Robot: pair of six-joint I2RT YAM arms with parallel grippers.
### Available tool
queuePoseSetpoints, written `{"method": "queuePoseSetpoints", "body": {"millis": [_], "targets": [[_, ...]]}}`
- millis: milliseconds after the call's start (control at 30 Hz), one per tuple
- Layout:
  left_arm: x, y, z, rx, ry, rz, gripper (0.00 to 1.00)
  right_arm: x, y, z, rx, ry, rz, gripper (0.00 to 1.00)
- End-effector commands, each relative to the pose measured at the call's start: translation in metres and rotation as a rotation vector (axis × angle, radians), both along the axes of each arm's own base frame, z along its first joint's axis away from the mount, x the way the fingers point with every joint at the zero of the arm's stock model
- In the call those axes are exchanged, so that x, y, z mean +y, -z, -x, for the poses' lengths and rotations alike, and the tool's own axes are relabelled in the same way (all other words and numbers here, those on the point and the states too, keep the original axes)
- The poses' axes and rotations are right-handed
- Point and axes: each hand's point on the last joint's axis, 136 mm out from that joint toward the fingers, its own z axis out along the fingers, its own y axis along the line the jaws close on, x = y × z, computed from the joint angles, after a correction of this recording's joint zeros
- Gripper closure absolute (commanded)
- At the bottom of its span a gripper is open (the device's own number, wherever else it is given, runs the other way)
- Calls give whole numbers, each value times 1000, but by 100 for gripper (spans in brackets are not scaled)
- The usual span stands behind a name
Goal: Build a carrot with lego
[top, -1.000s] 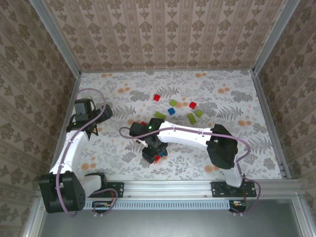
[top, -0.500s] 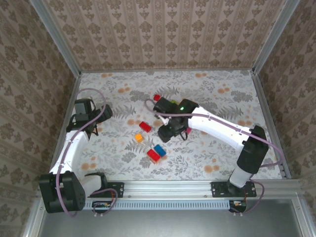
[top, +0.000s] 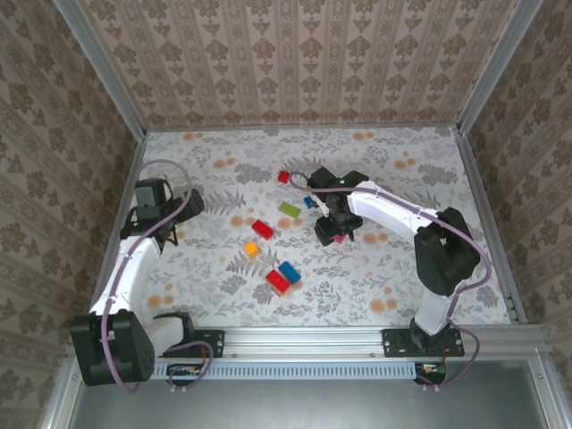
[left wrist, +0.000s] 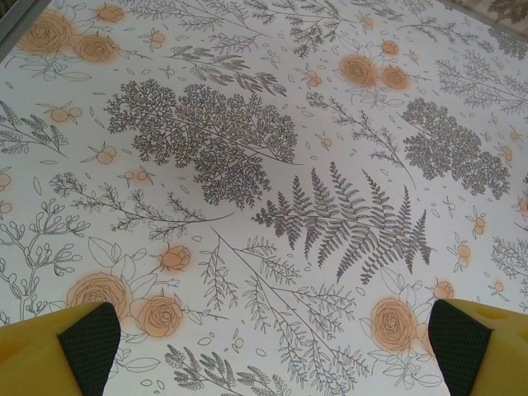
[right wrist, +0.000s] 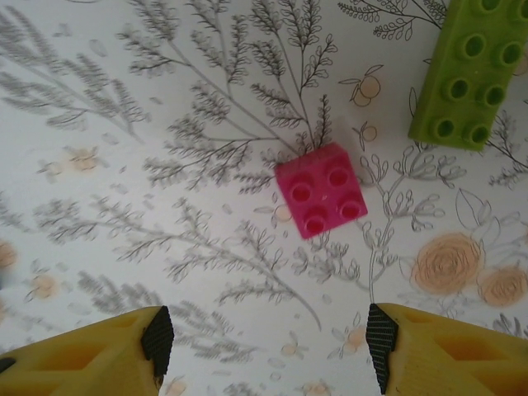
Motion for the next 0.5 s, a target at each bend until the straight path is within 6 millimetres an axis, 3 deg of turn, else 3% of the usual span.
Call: {"method": "queuePoseSetpoints", "body": {"millis": [0,200,467], "targets": [[-4,-9,-4,-22,16,7,0,6,15,-10,17,-51,-32,33],[-4,-10,-3,-22,17,5,0,-1,29,-22,52,-40,-33,34],[-4,-8,-4,-19,17,1,0,-6,41,-23,87,-39,-35,36]]}}
